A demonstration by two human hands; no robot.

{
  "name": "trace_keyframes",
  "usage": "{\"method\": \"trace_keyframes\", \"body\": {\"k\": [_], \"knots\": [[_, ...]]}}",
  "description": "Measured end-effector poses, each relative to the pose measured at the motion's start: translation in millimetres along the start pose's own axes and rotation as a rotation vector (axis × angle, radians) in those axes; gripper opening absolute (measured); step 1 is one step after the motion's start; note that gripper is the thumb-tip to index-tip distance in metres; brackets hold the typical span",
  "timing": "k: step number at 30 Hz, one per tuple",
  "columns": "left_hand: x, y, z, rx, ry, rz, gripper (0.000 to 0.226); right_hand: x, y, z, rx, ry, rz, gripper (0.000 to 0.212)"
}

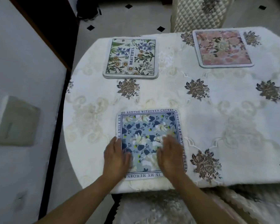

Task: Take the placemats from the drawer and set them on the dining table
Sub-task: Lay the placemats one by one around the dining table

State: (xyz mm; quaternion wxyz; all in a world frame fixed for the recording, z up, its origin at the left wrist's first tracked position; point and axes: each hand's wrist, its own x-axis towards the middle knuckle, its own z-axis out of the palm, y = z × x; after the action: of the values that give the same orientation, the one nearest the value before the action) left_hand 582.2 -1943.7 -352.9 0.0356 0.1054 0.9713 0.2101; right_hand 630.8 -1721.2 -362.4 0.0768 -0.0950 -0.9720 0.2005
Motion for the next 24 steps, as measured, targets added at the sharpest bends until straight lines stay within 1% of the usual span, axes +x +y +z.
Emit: {"method": "trace_keyframes", "body": {"k": [1,3,4,6,8,10,12,15,17,19,21,24], "knots": [[-11.9,7.8,8.5,0.032,-0.026,0.083,0.06,-10.0,-12.7,9.3,0.005,-0.085,-0.108,0.047],[-32.9,18.3,30.6,0.096,-0.129,0.24,0.062,-25.7,-28.7,28.4,-0.042,-0.238,-0.277,0.055],[-40.2,18.9,40.4,0.13,-0.176,0.287,0.062,-29.4,-31.0,35.1,-0.075,-0.292,-0.32,0.056],[-46.5,11.9,50.4,0.178,-0.23,0.325,0.062,-32.6,-22.1,37.6,-0.119,-0.338,-0.33,0.059],[-47.1,-1.0,48.0,0.193,-0.237,0.324,0.063,-34.9,-1.4,25.9,-0.14,-0.339,-0.28,0.063],[-50.0,-15.9,41.3,0.194,-0.236,0.313,0.065,-39.0,28.7,10.2,-0.153,-0.327,-0.189,0.066],[-53.2,-30.6,33.5,0.17,-0.238,0.308,0.067,-41.6,57.0,-7.3,-0.155,-0.355,-0.115,0.066],[-50.1,-42.3,21.3,0.158,-0.248,0.268,0.068,-40.0,74.4,-21.2,-0.168,-0.407,-0.101,0.066],[-33.8,-37.7,16.3,0.144,-0.25,0.241,0.068,-26.9,67.2,-20.4,-0.161,-0.4,-0.115,0.064],[-2.9,-23.7,17.6,0.073,-0.222,0.202,0.066,4.3,47.7,-10.9,-0.126,-0.378,-0.169,0.062],[39.3,-0.8,23.9,0.021,-0.191,0.179,0.064,44.5,23.7,2.3,-0.128,-0.397,-0.223,0.061],[104.0,37.6,34.5,0.044,-0.214,0.181,0.063,106.1,-7.7,22.8,-0.113,-0.444,-0.221,0.06]]}}
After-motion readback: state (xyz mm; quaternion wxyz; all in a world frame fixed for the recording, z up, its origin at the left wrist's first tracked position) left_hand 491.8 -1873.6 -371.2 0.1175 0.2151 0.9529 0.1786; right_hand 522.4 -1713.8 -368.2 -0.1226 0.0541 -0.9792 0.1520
